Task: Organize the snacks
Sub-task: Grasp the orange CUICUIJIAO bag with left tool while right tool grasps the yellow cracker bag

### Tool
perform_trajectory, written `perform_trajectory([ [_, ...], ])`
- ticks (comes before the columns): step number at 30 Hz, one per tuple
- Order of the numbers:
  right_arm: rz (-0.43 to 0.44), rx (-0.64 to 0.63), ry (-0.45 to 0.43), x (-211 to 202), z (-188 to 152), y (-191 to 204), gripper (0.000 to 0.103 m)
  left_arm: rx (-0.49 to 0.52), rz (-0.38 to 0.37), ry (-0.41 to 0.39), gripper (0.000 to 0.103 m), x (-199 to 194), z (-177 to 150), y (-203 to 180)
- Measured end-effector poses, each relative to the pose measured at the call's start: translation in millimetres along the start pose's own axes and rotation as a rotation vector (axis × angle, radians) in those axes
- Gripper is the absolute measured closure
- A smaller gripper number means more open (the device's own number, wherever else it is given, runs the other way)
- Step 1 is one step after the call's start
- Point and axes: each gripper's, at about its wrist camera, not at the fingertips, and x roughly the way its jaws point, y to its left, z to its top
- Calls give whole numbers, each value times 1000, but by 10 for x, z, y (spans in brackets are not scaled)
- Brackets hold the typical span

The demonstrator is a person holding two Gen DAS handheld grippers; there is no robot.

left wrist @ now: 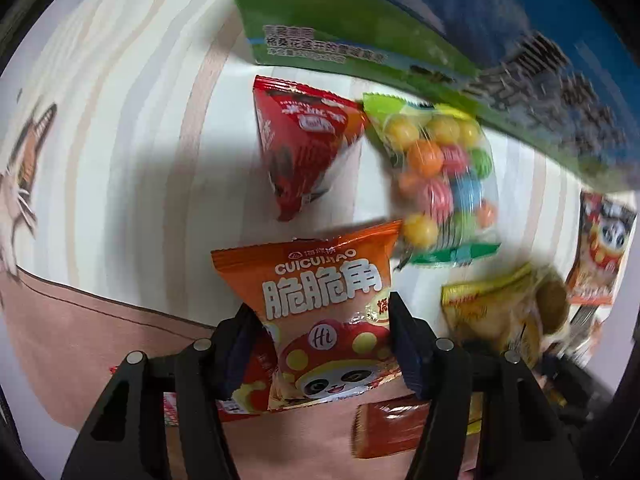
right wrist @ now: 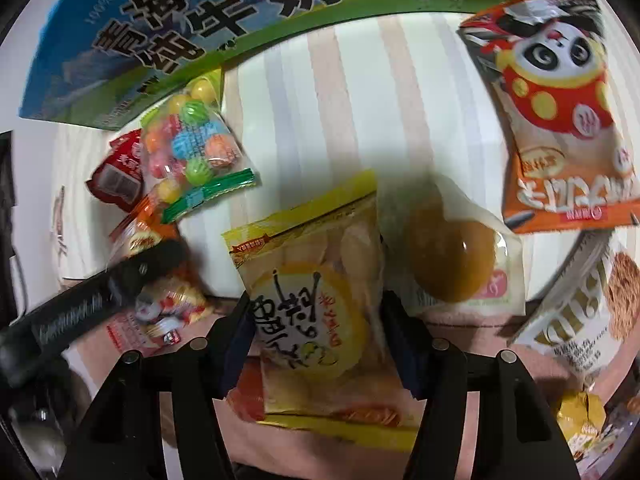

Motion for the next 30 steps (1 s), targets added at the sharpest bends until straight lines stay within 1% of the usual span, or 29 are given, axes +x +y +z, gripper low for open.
perform_trajectory([
  [1,-13,-12,-8,4,-18,15,40,14,10,-1,44,-3,-50,-51],
  [3,-28,-26,-17,-8,-28,17,46,48,31,-4,44,-10,-135,-89],
  [5,-31,-28,-13,-27,-123,-19,48,83,54,-7,44,-14,-275,-126],
  [10,-16,-6,12,-48,-509,-175,49,128,75,-1,44,59,-657,-193],
  [12,-4,0,27,-14,-601,-204,49,140,86,-2,44,125,-734,-222],
  [14,17,20,34,27,-655,-238,47,153,96,7,44,209,-765,-256],
  [16,18,21,42,59,-665,-254,46,166,107,10,44,314,-820,-329],
  [18,9,4,56,98,-669,-228,40,172,109,13,44,385,-827,-375],
  [20,-15,-26,71,191,-606,-99,39,175,110,15,44,451,-854,-393],
  [22,-31,-38,78,268,-550,-6,39,167,109,13,45,511,-844,-428],
  [23,-39,-50,80,290,-556,8,40,163,107,11,45,406,-878,-386],
  [24,-49,-61,79,298,-566,23,43,163,109,7,45,408,-898,-392],
  [25,-65,-75,74,307,-581,50,44,165,111,5,45,369,-796,-387],
  [27,-74,-92,54,328,-590,157,51,158,105,7,54,324,-812,-382],
  [30,-67,-84,34,269,-688,125,55,136,91,-3,57,159,-876,-338],
])
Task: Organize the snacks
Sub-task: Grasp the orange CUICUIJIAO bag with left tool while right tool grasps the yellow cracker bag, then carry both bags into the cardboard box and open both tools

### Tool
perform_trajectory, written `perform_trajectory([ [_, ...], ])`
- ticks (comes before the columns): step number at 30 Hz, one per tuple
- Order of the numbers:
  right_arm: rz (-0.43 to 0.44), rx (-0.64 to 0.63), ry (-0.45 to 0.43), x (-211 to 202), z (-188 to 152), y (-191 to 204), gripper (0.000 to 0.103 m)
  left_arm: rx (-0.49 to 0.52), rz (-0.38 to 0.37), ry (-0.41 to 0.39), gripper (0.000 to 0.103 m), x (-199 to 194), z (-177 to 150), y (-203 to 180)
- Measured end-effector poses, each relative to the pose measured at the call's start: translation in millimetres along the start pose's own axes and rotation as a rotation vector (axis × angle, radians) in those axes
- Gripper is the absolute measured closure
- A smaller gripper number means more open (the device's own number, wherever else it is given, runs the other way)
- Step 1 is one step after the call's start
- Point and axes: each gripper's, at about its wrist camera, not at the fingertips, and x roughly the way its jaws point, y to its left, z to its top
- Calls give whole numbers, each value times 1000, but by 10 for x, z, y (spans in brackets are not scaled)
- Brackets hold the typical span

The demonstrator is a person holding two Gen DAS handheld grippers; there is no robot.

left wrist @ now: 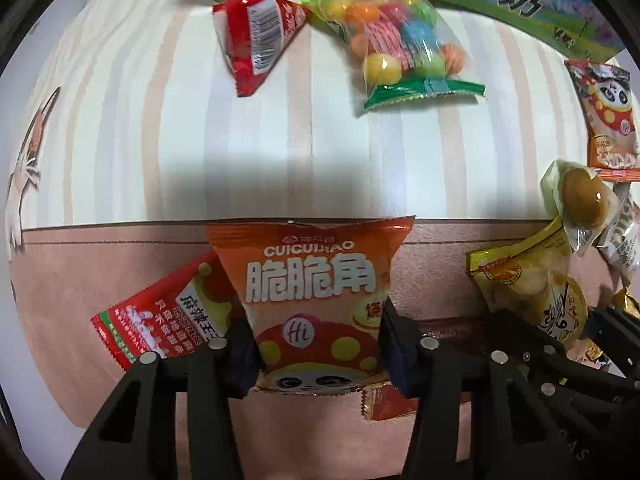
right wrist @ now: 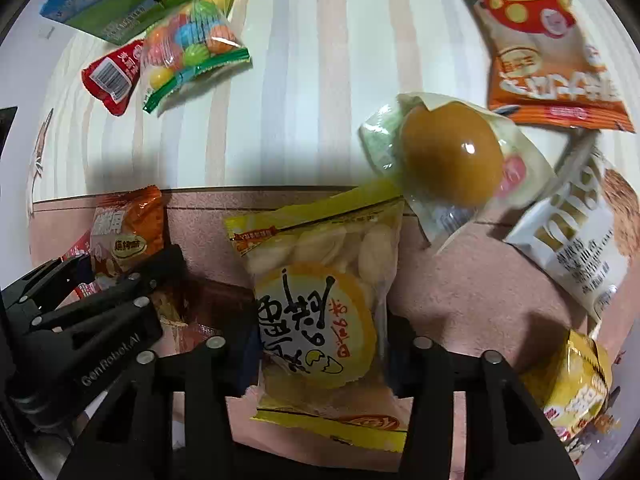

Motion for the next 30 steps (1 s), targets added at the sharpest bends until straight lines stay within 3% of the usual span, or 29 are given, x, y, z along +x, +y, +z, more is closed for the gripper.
perform_trajectory([
  [9,148,101,-58,-308,-177,-107,56,-61,-101,-49,58,-549,-45,140],
  [15,264,116,-154,-891,-165,-39,56,-70,-190,-141,58,-1173,43,172],
  [23,335,84,-355,-2166,661,-149,56,-32,-285,-286,58,-2084,644,192],
  [27,299,71,-445,-2521,1128,-138,56,-18,-268,-315,58,-2245,1183,213],
  [30,260,64,-474,-2607,1492,-77,56,-34,-248,-292,58,-2174,1655,253],
])
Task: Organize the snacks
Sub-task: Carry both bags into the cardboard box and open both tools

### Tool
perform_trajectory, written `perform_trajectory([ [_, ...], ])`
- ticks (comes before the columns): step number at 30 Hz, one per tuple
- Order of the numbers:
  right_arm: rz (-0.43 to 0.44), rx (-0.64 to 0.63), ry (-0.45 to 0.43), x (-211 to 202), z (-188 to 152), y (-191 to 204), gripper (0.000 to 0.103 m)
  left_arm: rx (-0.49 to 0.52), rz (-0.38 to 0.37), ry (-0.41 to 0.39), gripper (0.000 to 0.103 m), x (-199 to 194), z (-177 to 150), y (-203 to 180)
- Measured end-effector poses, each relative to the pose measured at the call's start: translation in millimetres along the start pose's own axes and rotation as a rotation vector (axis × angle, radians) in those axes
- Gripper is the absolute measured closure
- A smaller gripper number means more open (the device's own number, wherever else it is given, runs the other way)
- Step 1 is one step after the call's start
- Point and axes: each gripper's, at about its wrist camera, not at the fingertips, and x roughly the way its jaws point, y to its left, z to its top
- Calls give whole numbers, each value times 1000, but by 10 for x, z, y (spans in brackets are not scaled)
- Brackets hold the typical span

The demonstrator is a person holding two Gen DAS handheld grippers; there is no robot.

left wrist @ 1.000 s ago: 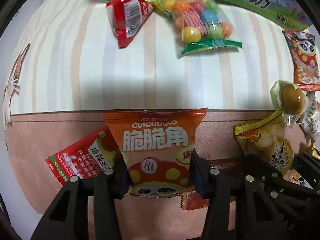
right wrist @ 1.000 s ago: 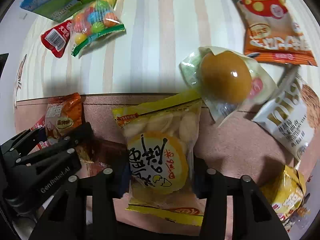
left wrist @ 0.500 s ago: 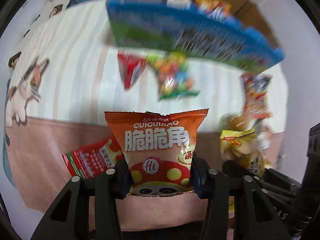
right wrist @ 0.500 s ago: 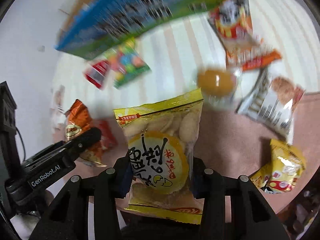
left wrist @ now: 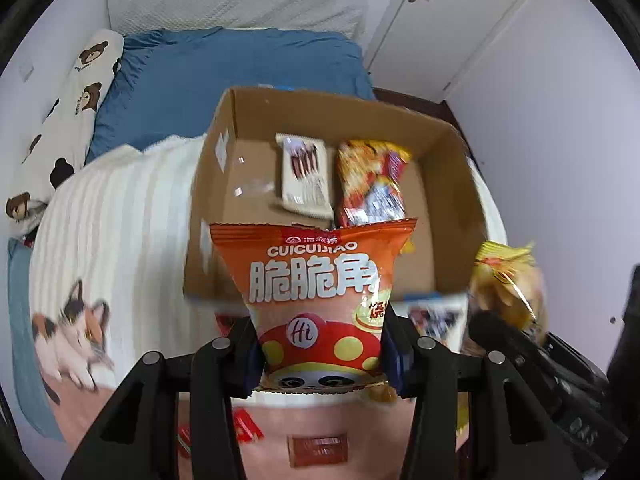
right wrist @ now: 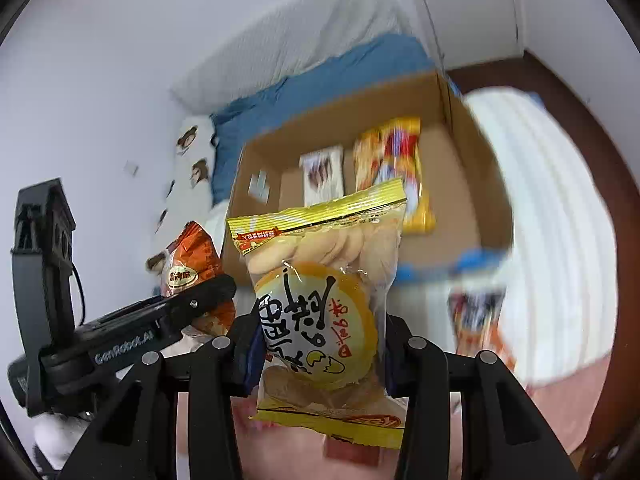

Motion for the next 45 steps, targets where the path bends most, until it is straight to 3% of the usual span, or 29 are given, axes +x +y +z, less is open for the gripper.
perform_trajectory([
  [7,-63,14,37,714,554,8,56,-62,12,159,58,750,631,267],
  [12,-84,33,103,1253,646,-77,56,-84,18,296,58,1289,739,387],
  [19,-85,44,177,1663,544,-200,56,-86,39,370,58,1608,668,424],
  [20,-84,44,203,1726,527,-221,54,-96,37,388,58,1644,649,442],
  [22,-101,48,257,1808,512,-252,31,-109,23,420,56,1713,590,475],
  [23,-124,49,281,1842,505,-278,17,-107,29,418,54,1720,573,487],
  [25,-122,44,297,1850,510,-320,10,-93,40,398,36,1693,570,494],
  [26,-119,44,306,1846,517,-345,7,-88,37,388,34,1672,568,493],
  [31,-142,15,310,1756,555,-382,5,-67,28,363,15,1557,589,410],
  [35,-164,-11,286,1600,568,-386,5,-50,35,315,13,1395,607,327],
  [45,-206,-82,170,951,491,-260,5,55,107,46,13,461,504,-33],
])
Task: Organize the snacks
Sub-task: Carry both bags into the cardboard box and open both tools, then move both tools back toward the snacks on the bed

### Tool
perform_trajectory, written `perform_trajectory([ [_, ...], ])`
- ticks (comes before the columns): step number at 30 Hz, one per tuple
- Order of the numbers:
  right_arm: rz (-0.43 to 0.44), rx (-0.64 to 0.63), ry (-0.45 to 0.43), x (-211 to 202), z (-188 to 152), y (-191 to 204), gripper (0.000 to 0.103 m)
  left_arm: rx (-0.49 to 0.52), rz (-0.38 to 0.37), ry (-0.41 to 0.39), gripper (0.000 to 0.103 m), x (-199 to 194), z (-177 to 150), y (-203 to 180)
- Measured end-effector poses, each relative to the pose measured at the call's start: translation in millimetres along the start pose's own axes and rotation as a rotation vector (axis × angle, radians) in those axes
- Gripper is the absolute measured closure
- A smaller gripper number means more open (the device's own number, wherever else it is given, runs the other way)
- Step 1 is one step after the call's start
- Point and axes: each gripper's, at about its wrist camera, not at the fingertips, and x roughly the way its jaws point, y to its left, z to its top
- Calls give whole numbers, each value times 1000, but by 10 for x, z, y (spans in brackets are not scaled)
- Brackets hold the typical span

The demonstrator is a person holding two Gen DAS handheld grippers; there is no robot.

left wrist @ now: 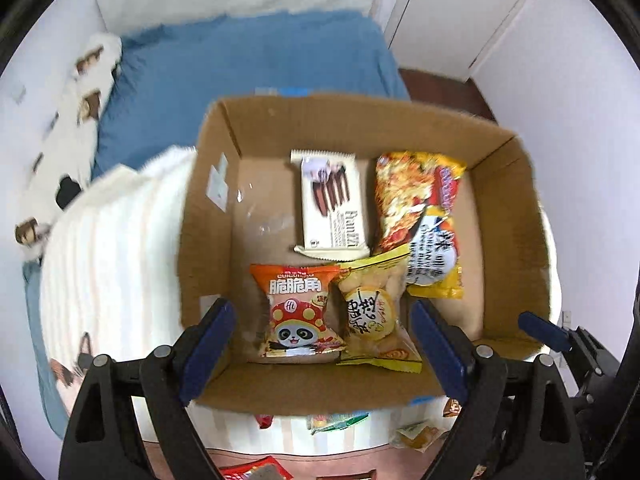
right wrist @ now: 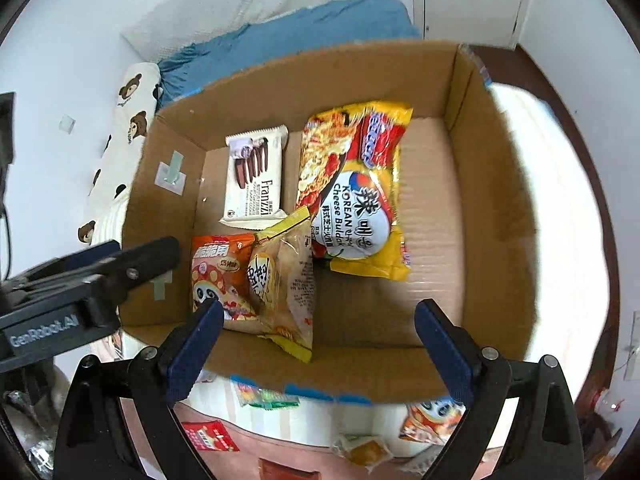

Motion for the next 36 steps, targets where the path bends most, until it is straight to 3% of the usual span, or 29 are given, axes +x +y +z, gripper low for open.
perform_trajectory([
  [13,43,-22,-114,-777,-561,155,5,6,-12,-150,13,-725,-633,4],
  [17,83,-45,-68,-743,-979,230,5,0,-1,-176,13,-839,-1050,124],
  [20,87,-107,32,-497,-1387,304,5,3,45,-166,13,-765,-1441,258],
  [23,60,-190,151,-104,-1829,389,5,63,130,-84,13,-412,-1906,385],
  [28,8,-266,284,426,-2335,440,5,162,219,141,13,396,-2615,623],
  [31,12,-263,326,646,-2574,412,5,208,277,201,13,727,-2823,700],
  [36,-10,-359,381,870,-2802,474,5,299,303,265,13,1150,-2893,727],
])
